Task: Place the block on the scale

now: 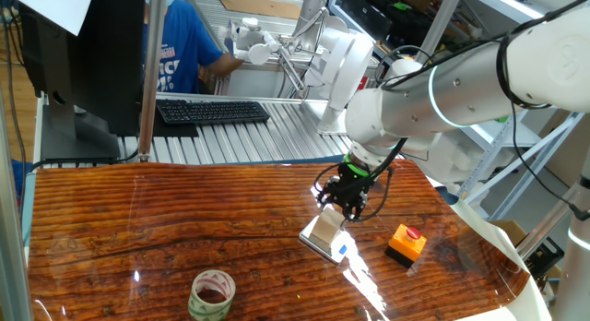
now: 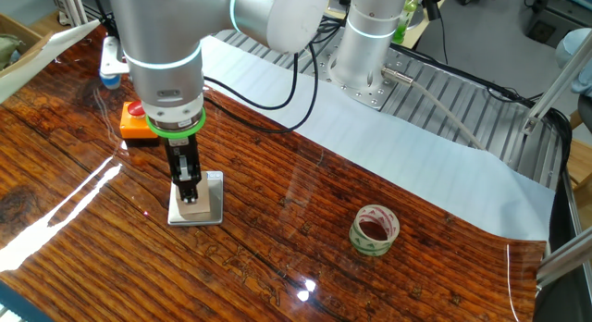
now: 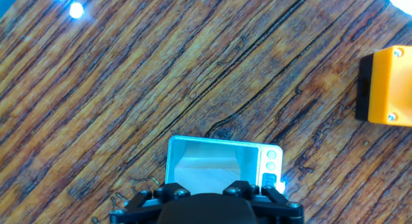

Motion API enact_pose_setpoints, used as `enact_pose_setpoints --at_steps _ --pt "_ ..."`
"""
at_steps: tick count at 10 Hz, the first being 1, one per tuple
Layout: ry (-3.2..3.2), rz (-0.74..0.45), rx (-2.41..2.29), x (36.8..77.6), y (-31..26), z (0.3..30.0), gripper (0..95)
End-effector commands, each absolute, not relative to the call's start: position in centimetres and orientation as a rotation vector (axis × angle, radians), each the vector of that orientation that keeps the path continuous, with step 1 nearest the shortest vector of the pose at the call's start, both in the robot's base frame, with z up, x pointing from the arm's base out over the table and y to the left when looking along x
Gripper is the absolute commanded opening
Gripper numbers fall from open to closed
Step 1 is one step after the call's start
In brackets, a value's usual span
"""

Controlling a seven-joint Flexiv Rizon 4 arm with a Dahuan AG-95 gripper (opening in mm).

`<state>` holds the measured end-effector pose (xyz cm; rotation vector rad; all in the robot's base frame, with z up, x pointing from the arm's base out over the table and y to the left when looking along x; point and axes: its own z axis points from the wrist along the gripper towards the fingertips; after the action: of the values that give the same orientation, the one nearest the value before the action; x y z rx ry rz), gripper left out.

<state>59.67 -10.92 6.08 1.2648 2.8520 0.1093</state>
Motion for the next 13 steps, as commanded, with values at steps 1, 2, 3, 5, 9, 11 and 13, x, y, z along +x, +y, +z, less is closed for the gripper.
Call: enact_pose_setpoints --at_steps 1,2,3,5,9,11,13 --pt "2.852 0.104 1.265 59.67 -10.91 6.13 0.0" --pt "2.853 0.103 1.264 59.67 -10.91 6.13 0.0" --pt "2.853 0.103 1.264 59.67 -10.91 6.12 0.0" --pt "2.854 0.099 1.263 59.67 -10.91 6.12 19.0" --pt "2.854 0.108 1.265 59.7 -10.87 5.94 38.0" --pt "2.859 0.11 1.255 59.7 -10.87 5.94 38.0" --pt "2.858 0.11 1.257 59.7 -10.86 5.94 57.0"
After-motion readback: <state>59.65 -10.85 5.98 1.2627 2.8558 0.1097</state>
